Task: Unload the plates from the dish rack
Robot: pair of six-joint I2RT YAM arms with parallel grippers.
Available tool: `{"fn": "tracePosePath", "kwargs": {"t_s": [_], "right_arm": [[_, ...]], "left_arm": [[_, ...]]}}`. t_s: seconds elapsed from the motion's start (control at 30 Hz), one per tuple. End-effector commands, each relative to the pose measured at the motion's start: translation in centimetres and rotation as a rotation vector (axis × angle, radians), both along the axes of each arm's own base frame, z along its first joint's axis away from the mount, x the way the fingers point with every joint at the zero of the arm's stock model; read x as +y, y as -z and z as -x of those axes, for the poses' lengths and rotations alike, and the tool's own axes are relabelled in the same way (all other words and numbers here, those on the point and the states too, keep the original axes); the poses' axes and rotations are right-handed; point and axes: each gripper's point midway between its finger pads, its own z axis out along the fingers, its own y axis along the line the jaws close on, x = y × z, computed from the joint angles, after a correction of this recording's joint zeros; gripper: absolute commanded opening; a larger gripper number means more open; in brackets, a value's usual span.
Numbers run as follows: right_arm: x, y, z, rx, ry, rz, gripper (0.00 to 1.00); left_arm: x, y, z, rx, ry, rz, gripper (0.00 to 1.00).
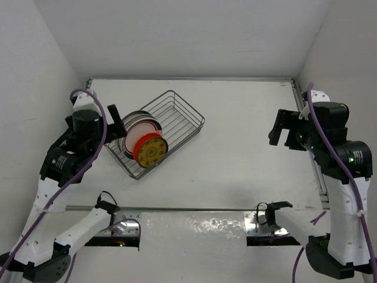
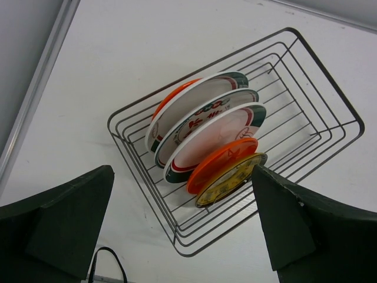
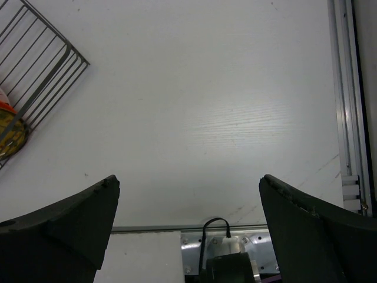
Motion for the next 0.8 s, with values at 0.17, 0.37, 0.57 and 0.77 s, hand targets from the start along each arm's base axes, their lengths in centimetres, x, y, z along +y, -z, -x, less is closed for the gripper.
{"fn": "tracePosePath", "kwargs": {"t_s": [0.17,0.37,0.57,0.77], "right_arm": [[0.7,0.6,-0.5,-0.001,-0.03,-0.017,0.99],[1.4,4.5,-1.0,0.136,-0.049,-0.032,0.99],[1.4,6.6,-1.0,0.22,-0.068,0.006,0.99],[1.6,7.0,-1.7,0.225,-0.078,0.005,0.99]], "left_arm": [[-3.9,-1.2,-1.7,-0.034,0.195,0.033,1.0],[-7.5,2.5,-4.7,0.08,0.363,-0.016,1.0],[-11.3,5.4,-6.0,0.19,0.462,-0.187,0.94],[-12.3,11.1,-6.4,0.289,0.479,-0.267,0.55]]}}
